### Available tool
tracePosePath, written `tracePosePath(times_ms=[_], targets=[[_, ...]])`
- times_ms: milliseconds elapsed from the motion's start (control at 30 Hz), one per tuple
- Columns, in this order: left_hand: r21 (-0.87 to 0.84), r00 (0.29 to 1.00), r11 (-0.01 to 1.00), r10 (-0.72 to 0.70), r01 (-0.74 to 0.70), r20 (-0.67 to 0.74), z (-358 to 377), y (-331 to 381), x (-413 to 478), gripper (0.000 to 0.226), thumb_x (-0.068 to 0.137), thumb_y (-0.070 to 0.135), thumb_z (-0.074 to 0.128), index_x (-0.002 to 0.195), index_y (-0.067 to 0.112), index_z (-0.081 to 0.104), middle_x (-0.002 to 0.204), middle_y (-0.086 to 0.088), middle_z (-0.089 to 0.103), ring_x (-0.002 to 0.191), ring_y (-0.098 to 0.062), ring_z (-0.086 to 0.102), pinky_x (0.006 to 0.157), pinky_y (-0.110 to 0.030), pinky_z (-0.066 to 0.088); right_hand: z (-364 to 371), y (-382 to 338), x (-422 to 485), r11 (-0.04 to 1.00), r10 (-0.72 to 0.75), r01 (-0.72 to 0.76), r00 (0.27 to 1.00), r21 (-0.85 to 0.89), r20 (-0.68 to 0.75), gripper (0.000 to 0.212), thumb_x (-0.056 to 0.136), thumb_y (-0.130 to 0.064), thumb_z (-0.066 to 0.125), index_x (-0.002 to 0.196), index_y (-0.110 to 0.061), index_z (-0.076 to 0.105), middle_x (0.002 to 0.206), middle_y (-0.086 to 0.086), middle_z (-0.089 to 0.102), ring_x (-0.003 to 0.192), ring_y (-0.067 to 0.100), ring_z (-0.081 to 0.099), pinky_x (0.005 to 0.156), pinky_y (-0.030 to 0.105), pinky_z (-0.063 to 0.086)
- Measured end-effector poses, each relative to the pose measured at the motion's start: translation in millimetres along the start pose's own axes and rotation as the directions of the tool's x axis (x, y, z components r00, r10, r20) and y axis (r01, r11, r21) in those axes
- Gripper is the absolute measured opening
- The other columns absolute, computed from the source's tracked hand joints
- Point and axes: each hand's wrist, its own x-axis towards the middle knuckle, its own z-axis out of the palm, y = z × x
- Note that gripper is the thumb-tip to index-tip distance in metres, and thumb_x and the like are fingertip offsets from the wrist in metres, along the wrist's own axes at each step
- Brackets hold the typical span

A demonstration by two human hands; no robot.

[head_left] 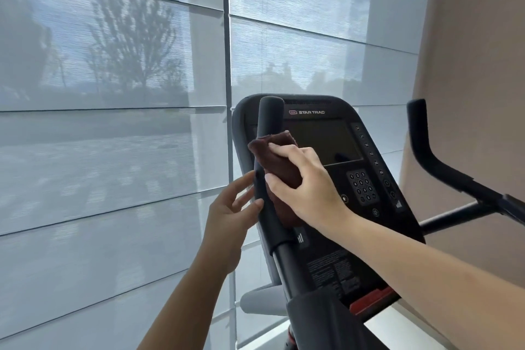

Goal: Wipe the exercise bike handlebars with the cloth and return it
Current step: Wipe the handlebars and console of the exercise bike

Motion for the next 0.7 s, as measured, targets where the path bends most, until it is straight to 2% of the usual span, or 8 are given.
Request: tracePosePath(times_ms=[133,200,300,367,433,500,567,700], targets=[[-0.012,1.000,1.000,-0.001,0.001,-0.001,0,-5,0,0.044,0.085,-0.009,0.055,0.116,0.021,0.060,0.117,-0.003,0.066,0.119,-0.016,0.054,0.095,-0.040,0.047,-20,-2,-19,0.995,0.092,-0.097,0.959,0.006,0.269,0.033,0.079,-0.021,0.064,0.105,-0.040,0.061,0.102,0.000,0.059,0.089,0.007,0.059,0.079,0.011,0.046],[-0.023,1.000,1.000,0.002,-0.002,0.000,-1,-7,0,0.043,0.084,-0.008,0.056,0.114,0.023,0.061,0.114,-0.001,0.067,0.117,-0.015,0.055,0.091,-0.035,0.049,-26,-3,-23,0.996,0.076,-0.086,0.942,0.018,0.327,0.031,0.077,-0.020,0.066,0.100,-0.040,0.062,0.101,0.001,0.062,0.087,0.007,0.061,0.082,0.021,0.049],[-0.036,1.000,0.999,0.020,-0.020,-0.001,0,-7,-1,0.043,0.084,-0.006,0.057,0.117,0.020,0.061,0.118,-0.004,0.065,0.118,-0.017,0.054,0.094,-0.039,0.048,-25,-8,-9,0.999,-0.047,0.048,0.995,-0.009,0.091,0.033,0.077,-0.023,0.070,0.105,-0.036,0.059,0.104,0.000,0.058,0.093,0.001,0.056,0.084,0.008,0.041],[-0.050,0.999,0.998,0.026,-0.028,-0.033,1,-8,-3,0.042,0.084,-0.005,0.057,0.115,0.023,0.062,0.120,-0.004,0.065,0.117,-0.015,0.054,0.096,-0.039,0.046,-16,-13,10,0.993,-0.108,0.114,0.980,0.030,-0.166,0.037,0.079,-0.021,0.069,0.113,-0.027,0.056,0.108,0.001,0.052,0.097,0.000,0.052,0.086,0.003,0.035],[-0.060,0.998,0.997,0.036,-0.039,-0.051,3,-11,-5,0.041,0.084,-0.004,0.057,0.112,0.026,0.063,0.119,-0.003,0.065,0.117,-0.013,0.055,0.096,-0.037,0.046,-5,-17,31,0.992,-0.090,0.112,0.952,0.059,-0.294,0.039,0.081,-0.021,0.068,0.118,-0.023,0.054,0.109,0.003,0.046,0.099,0.003,0.051,0.090,0.005,0.035],[-0.055,0.998,0.997,0.042,-0.045,-0.054,4,-13,-6,0.041,0.084,-0.002,0.058,0.110,0.028,0.064,0.118,-0.002,0.066,0.117,-0.013,0.055,0.096,-0.037,0.046,3,-18,45,0.995,-0.062,0.081,0.947,0.049,-0.316,0.041,0.082,-0.023,0.067,0.121,-0.023,0.054,0.107,0.003,0.044,0.102,0.014,0.051,0.094,0.012,0.036],[-0.049,0.997,0.997,0.052,-0.055,-0.057,4,-14,-5,0.041,0.083,-0.001,0.059,0.110,0.029,0.065,0.118,-0.002,0.066,0.117,-0.012,0.054,0.097,-0.038,0.045,5,-15,45,0.996,-0.075,0.085,0.955,0.023,-0.289,0.040,0.082,-0.024,0.067,0.120,-0.026,0.056,0.104,0.002,0.045,0.100,0.014,0.052,0.092,0.009,0.035],[-0.070,0.998,0.996,0.055,-0.058,-0.036,2,-17,-2,0.041,0.085,-0.002,0.057,0.117,0.023,0.062,0.118,-0.005,0.066,0.118,-0.018,0.054,0.096,-0.039,0.046,0,-3,15,0.995,-0.083,0.082,0.996,-0.064,-0.017,0.035,0.080,-0.024,0.068,0.112,-0.032,0.061,0.102,-0.001,0.045,0.092,0.006,0.053,0.084,-0.003,0.033]])
